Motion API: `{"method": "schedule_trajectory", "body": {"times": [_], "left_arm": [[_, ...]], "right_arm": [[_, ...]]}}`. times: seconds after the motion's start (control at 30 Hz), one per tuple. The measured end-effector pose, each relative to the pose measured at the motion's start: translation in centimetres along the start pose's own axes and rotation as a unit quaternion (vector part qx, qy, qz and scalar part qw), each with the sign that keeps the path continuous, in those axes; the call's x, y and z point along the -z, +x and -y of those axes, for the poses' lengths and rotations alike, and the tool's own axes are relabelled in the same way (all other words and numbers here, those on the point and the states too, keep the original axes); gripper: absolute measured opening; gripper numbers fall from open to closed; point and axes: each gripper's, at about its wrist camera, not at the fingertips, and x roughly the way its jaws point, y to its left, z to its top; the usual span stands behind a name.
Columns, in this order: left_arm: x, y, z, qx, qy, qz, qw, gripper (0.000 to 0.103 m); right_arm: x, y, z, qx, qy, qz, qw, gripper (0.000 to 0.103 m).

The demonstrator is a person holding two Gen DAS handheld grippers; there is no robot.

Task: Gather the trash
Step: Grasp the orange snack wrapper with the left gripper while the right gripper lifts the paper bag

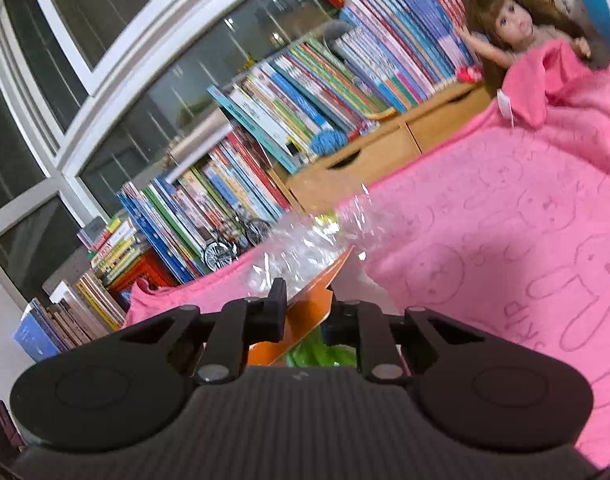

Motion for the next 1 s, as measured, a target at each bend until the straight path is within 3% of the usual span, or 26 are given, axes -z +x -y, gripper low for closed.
{"method": "schedule_trajectory", "body": {"times": [0.07, 0.13, 0.2, 0.33, 0.47, 0.5, 0.53, 0.6, 0.7, 0.73, 0.77, 0.9, 1.0], "left_arm": [[-0.4, 0.0, -0.2, -0.005, -0.001, 0.009, 0.9999, 0.014], [-0.8, 0.3, -0.6, -0.009, -0.016, 0.016, 0.9997, 0.038], [-1.2, 0.8, -1.0, -0.003, -0.03, 0.017, 0.9994, 0.049], [-1.8, 2.6, -1.4, 0.0, -0.039, 0.003, 0.9992, 0.061], [-1.7, 4.4, -1.6, -0.018, -0.045, -0.005, 0.9988, 0.056], [-1.7, 4.9, -1.6, -0.019, -0.044, -0.011, 0.9988, 0.047], [-1.6, 5.3, -1.5, -0.019, -0.043, -0.02, 0.9987, 0.031], [-1.2, 5.6, -1.3, -0.019, -0.039, -0.033, 0.9985, 0.014], [-0.7, 5.3, -1.2, -0.022, -0.033, -0.038, 0.9985, 0.005], [-0.6, 5.1, -1.3, -0.023, -0.034, -0.036, 0.9985, 0.005], [-0.5, 4.9, -1.4, -0.025, -0.035, -0.031, 0.9986, 0.004], [-0.6, 3.1, -2.3, -0.021, -0.047, -0.017, 0.9985, 0.004], [-0.7, 1.3, -3.3, -0.021, -0.051, 0.007, 0.9985, 0.006]], "right_arm": [[-0.5, -0.6, -0.7, 0.003, -0.017, 0.014, 1.0, 0.011], [-0.8, -1.2, -1.5, 0.005, -0.035, 0.03, 0.999, 0.006], [-1.2, -1.9, -2.3, 0.008, -0.058, 0.044, 0.997, 0.006], [-1.3, -2.9, -3.3, 0.011, -0.104, 0.053, 0.993, 0.005], [-1.0, -3.8, -3.8, 0.01, -0.131, 0.056, 0.99, 0.005], [-0.9, -3.9, -3.8, 0.011, -0.138, 0.056, 0.989, 0.005], [-0.8, -4.0, -3.9, 0.015, -0.144, 0.054, 0.988, 0.005], [-0.5, -3.9, -3.8, 0.026, -0.152, 0.046, 0.987, 0.007], [0.2, -3.5, -3.2, 0.037, -0.156, 0.03, 0.987, 0.021], [0.6, -3.2, -3.1, 0.037, -0.158, 0.023, 0.987, 0.042], [1.0, -3.0, -2.9, 0.033, -0.159, 0.017, 0.987, 0.056], [2.6, -2.1, -3.2, 0.036, -0.174, 0.006, 0.984, 0.075], [2.7, -2.1, -3.2, 0.052, -0.173, 0.033, 0.983, 0.092]]}}
